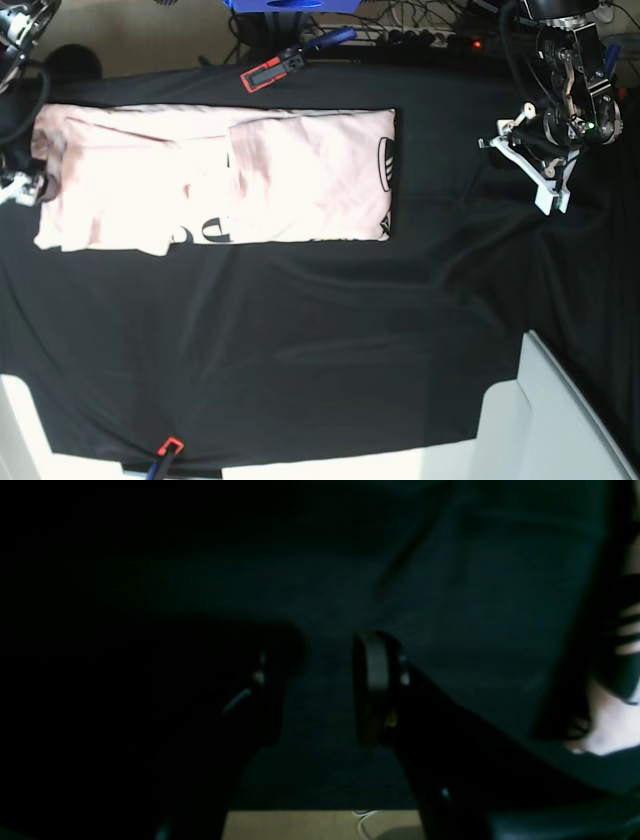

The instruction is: Fold the T-shirt properly

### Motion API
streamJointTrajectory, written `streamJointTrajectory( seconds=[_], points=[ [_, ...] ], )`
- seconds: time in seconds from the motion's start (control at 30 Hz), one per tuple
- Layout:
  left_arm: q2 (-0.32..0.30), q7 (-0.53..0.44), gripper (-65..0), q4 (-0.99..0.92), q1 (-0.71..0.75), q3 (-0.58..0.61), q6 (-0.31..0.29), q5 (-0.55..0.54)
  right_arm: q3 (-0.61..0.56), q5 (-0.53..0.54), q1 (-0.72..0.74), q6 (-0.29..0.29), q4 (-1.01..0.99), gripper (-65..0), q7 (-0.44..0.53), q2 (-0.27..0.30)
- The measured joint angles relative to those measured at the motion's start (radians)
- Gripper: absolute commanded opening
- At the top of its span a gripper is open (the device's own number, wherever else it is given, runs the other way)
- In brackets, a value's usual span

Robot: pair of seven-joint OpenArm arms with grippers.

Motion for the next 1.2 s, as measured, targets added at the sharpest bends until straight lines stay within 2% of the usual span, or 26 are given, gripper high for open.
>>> streamJointTrajectory(
  seconds=[0.2, 0.4, 0.53, 0.83, 0.93, 1.03, 1.2],
  points=[
    [-0.003, 0.000, -42.5, 0.000, 0.001, 0.000, 0.002, 0.003, 0.000, -0.005, 0.000, 0.000, -0.011, -2.5, 0.007, -0.002],
    [-0.003, 0.000, -42.5, 0.000, 0.001, 0.000, 0.003, 0.007, 0.000, 0.148, -0.003, 0.000, -0.108, -2.5, 0.034, 0.018],
    [-0.002, 0.000, -42.5, 0.000, 0.001, 0.000, 0.003, 0.004, 0.000, 0.151, -0.006, 0.000, -0.113, -2.8, 0.045, 0.014],
    [-0.002, 0.000, -42.5, 0.000, 0.006, 0.000, 0.003, 0.006, 0.001, 0.182, -0.054, 0.009, -0.095, -2.9, 0.108, -0.016],
    [-0.002, 0.000, -42.5, 0.000, 0.005, 0.000, 0.003, 0.007, 0.000, 0.187, -0.096, 0.014, -0.024, -3.0, 0.094, -0.040],
    [-0.003, 0.000, -42.5, 0.000, 0.003, 0.000, 0.003, 0.004, -0.002, 0.177, -0.135, 0.015, 0.046, -7.3, 0.067, -0.064],
    [0.001, 0.000, -42.5, 0.000, 0.002, 0.006, 0.003, 0.004, -0.002, 0.169, -0.137, 0.004, 0.065, -16.1, 0.026, -0.066]
  ],
)
